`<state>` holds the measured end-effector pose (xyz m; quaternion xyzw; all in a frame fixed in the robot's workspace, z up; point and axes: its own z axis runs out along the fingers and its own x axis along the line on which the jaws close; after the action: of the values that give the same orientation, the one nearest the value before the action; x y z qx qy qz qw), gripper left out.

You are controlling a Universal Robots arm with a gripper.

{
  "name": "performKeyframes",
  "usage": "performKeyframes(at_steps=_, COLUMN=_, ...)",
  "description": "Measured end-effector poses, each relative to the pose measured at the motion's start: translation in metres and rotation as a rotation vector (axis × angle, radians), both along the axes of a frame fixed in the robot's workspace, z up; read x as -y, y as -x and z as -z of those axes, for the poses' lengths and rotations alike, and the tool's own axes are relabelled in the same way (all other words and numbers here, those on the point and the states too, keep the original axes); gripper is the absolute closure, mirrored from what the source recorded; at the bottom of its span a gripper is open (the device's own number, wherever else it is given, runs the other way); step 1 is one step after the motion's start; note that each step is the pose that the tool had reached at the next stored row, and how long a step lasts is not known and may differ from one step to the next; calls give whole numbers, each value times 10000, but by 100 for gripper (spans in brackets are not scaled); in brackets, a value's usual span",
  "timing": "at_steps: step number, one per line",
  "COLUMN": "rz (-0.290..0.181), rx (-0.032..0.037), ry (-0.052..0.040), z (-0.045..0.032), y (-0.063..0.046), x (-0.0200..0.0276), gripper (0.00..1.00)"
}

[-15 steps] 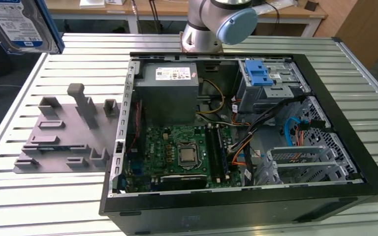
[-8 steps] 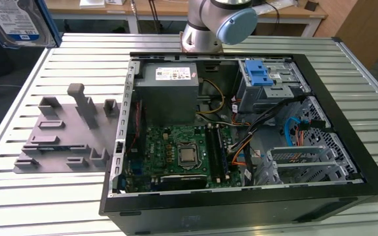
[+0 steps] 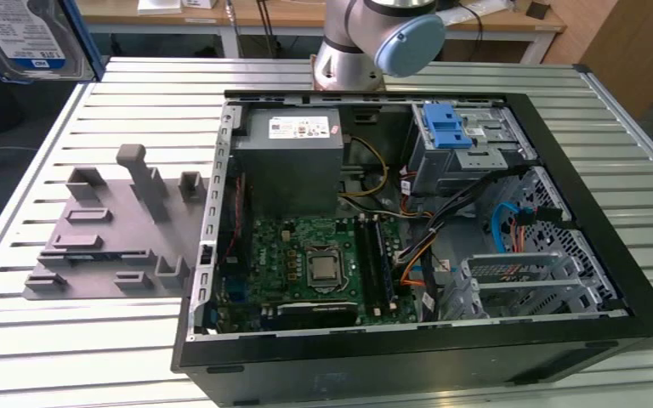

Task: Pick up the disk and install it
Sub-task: 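Pick up the disk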

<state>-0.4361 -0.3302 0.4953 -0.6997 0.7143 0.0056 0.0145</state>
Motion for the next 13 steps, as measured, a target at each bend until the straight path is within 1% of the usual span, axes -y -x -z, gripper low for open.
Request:
performKeyframes(at_steps=3, rz=0, rx=0, ry=0, z=0, y=0, x=57, gripper=64)
performKeyframes(at_steps=6, rz=-1, rx=1, ry=-1, z=1, y=0, x=148, gripper=64)
performKeyframes(at_steps=11, rz=0, rx=0, ry=0, z=0, y=0, x=259, gripper=64)
performKeyframes(at_steps=13, rz=-1, rx=1, ry=5, z=1, y=0, x=294, gripper=64)
